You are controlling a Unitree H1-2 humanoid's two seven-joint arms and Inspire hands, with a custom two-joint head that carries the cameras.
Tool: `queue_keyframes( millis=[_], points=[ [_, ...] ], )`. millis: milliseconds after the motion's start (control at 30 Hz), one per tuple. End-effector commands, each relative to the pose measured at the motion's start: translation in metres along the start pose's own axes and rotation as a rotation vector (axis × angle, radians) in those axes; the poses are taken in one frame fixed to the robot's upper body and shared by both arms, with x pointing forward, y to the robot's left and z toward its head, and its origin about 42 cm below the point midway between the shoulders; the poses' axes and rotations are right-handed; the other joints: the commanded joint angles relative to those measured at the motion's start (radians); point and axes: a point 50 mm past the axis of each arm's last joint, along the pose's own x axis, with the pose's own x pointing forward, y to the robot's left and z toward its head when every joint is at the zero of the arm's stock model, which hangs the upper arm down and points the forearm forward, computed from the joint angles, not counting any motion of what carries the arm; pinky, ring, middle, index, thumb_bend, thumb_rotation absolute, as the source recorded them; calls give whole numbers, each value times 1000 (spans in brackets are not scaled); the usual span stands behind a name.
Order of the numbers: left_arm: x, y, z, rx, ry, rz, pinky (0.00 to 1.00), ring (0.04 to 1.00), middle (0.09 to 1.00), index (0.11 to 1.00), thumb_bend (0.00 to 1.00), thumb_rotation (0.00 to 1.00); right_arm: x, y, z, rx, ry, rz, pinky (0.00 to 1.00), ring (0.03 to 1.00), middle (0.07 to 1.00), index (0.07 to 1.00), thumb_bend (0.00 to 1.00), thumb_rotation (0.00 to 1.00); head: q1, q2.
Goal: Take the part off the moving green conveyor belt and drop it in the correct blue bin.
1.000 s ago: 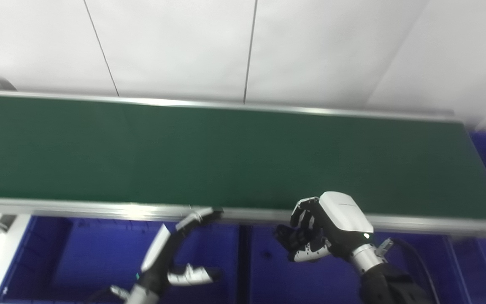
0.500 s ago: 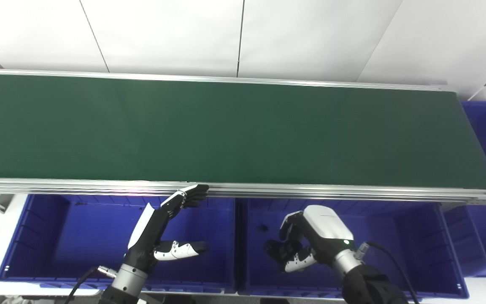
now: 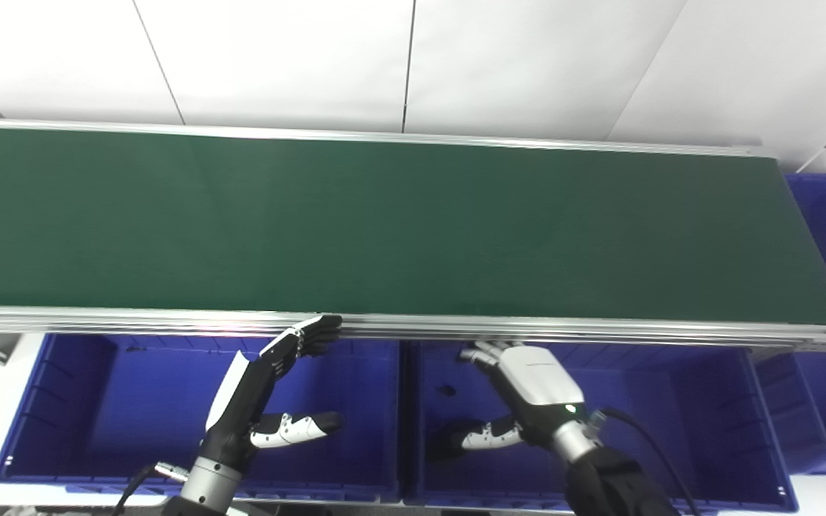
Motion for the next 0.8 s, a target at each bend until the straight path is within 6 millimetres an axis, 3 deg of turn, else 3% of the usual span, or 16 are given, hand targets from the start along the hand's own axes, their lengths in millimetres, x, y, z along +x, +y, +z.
queue_keyframes(
  millis=[0,200,367,767],
  points=[
    [1,0,9,9,-42,-6,770,803,811,802,820,596,-11,-19,18,141,-131,-139,983,971,980,909,723,389,2,-6],
    [-6,-3,7,21,-28,-19,774,815,826,813,828,596,-43,-20,31,427,-191,-94,867,955,982,990,858,361,19,-28],
    [-10,-4,6,30,-20,-32,794,833,846,828,836,575,-53,-11,32,526,-190,-67,791,928,992,1000,902,426,32,-43],
    [-11,-7,6,14,-15,-63,809,883,904,885,877,530,-65,-4,32,709,-163,-32,928,997,1000,1000,941,441,44,-39]
  ],
)
